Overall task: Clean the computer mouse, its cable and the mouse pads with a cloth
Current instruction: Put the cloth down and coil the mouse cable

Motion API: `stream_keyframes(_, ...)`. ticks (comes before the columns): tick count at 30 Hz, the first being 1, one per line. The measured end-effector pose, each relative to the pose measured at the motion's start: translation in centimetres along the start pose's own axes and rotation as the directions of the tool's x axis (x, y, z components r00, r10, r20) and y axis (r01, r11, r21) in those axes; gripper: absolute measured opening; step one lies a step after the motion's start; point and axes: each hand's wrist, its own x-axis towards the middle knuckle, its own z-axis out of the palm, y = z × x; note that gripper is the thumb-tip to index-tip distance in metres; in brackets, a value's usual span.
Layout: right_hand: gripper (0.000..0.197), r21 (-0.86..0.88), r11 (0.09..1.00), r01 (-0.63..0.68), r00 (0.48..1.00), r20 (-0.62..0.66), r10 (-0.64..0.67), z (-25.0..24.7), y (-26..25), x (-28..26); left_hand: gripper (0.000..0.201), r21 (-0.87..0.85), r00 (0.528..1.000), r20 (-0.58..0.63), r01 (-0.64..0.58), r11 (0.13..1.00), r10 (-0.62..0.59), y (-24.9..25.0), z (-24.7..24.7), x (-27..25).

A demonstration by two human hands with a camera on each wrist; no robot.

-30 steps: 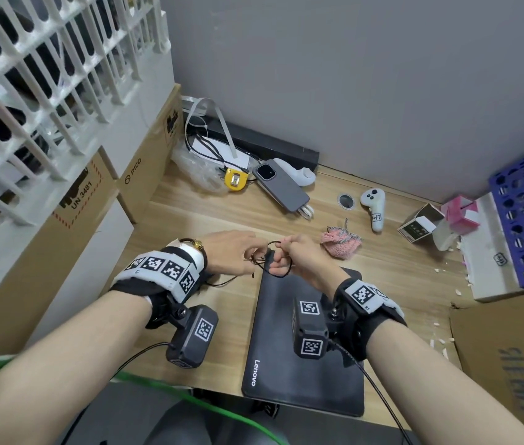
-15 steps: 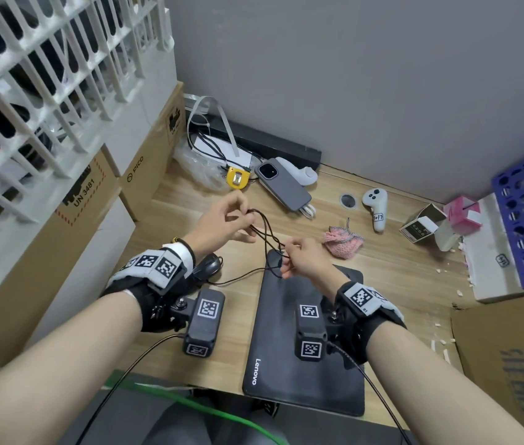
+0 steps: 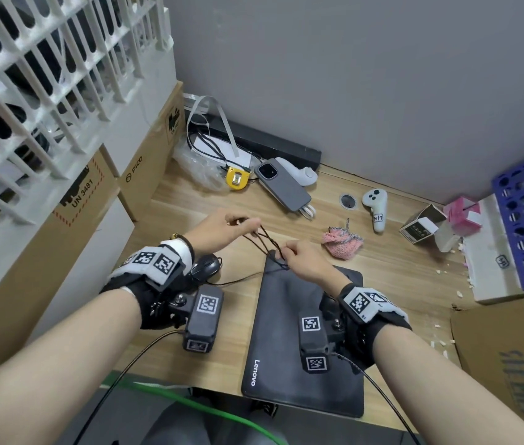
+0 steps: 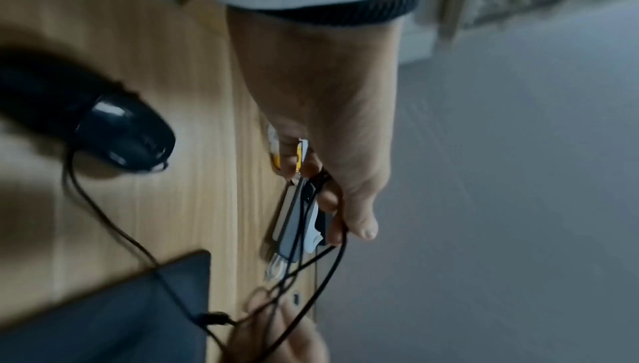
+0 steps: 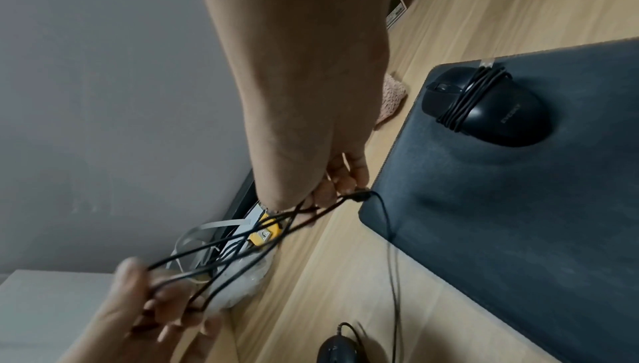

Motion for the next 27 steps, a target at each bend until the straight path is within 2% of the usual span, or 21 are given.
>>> stream_keyframes(2, 0.03, 0.005, 1.0, 0.026, 1.0, -0.002, -0.026, -0.2, -0.1, 0.0, 0.031, -0.193, 0.999, -0.05, -0.001, 0.981, -0.009, 0.0, -0.1, 0.1)
stream_keyframes(4, 0.031, 0.018, 0.998, 0.062, 0.998, -0.012, -0.062, -0.4, -0.4, 0.3, 0.032, -0.354, 0.999, -0.032, -0.024, 0.935, 0.013, 0.1, -0.1, -0.1)
stream_keyframes(6, 0.034, 0.031, 0.995, 0.094, 0.995, -0.015, -0.094, -0.8, -0.8, 0.2, 0.033, -0.544, 0.998, 0.043, 0.052, 0.838, -0.034, 0.3, -0.3, -0.3)
stream_keyframes(7, 0.034, 0.042, 0.994, 0.102, 0.995, -0.008, -0.102, -1.0, -0.8, 0.0, 0.03, -0.546, 0.993, 0.074, 0.118, 0.83, -0.093, 0.4, -0.4, -0.2)
stream_keyframes(8, 0.031, 0.061, 0.994, 0.094, 0.995, 0.012, -0.095, -1.0, -0.7, -0.2, 0.028, -0.487, 0.983, 0.101, 0.185, 0.854, -0.155, 0.4, -0.6, 0.0)
stream_keyframes(10, 0.029, 0.146, 0.988, 0.059, 0.994, 0.084, -0.071, -0.5, -0.2, -0.6, 0.02, -0.122, 0.96, 0.106, 0.273, 0.954, -0.261, 0.3, -0.7, 0.4)
stream_keyframes(12, 0.033, 0.224, 0.973, 0.049, 0.991, 0.114, -0.076, 0.4, 0.3, -0.4, 0.009, 0.287, 0.976, 0.07, 0.177, 0.941, -0.205, 0.4, -0.6, 0.6)
stream_keyframes(13, 0.036, 0.223, 0.973, 0.058, 0.992, 0.096, -0.081, 0.8, 0.5, -0.2, 0.018, 0.429, 0.989, 0.076, 0.084, 0.899, -0.129, 0.5, -0.3, 0.7)
stream_keyframes(15, 0.039, 0.146, 0.983, 0.115, 0.99, 0.066, -0.126, 1.1, 0.4, 0.2, 0.022, 0.56, 0.987, 0.162, -0.089, 0.824, -0.004, 0.8, 0.6, 0.7)
stream_keyframes(17, 0.042, 0.094, 0.98, 0.174, 0.98, 0.078, -0.181, 0.8, 0.0, 0.1, 0.012, 0.608, 0.968, 0.241, -0.211, 0.766, 0.075, 0.8, 1.3, 0.9)
stream_keyframes(19, 0.042, 0.119, 0.975, 0.19, 0.975, 0.096, -0.202, 0.6, -0.3, -0.1, 0.005, 0.616, 0.965, 0.237, -0.236, 0.752, 0.109, 0.5, 1.5, 1.3)
stream_keyframes(21, 0.037, 0.213, 0.966, 0.144, 0.981, 0.1, -0.168, 0.6, -0.2, -0.1, 0.005, 0.622, 0.968, 0.219, -0.238, 0.746, 0.126, 0.2, 1.7, 1.7)
stream_keyframes(22, 0.034, 0.296, 0.951, 0.091, 0.988, 0.095, -0.124, 0.7, 0.0, 0.1, 0.006, 0.611, 0.971, 0.2, -0.23, 0.758, 0.134, 0.1, 1.7, 1.8)
stream_keyframes(24, 0.032, 0.468, 0.883, -0.015, 0.996, 0.087, -0.03, 0.9, 0.4, 0.2, 0.011, 0.467, 0.988, 0.087, -0.151, 0.871, 0.125, -0.3, 1.4, 1.9)
stream_keyframes(26, 0.032, 0.547, 0.832, -0.093, 0.995, 0.074, 0.063, 0.7, 1.1, 0.2, 0.019, 0.107, 0.993, -0.115, -0.012, 0.994, 0.024, -0.7, 0.7, 2.2)
stream_keyframes(27, 0.031, 0.559, 0.82, -0.122, 0.993, 0.073, 0.098, 0.7, 1.5, 0.0, 0.022, -0.107, 0.976, -0.207, 0.045, 0.993, -0.067, -0.9, 0.4, 2.2)
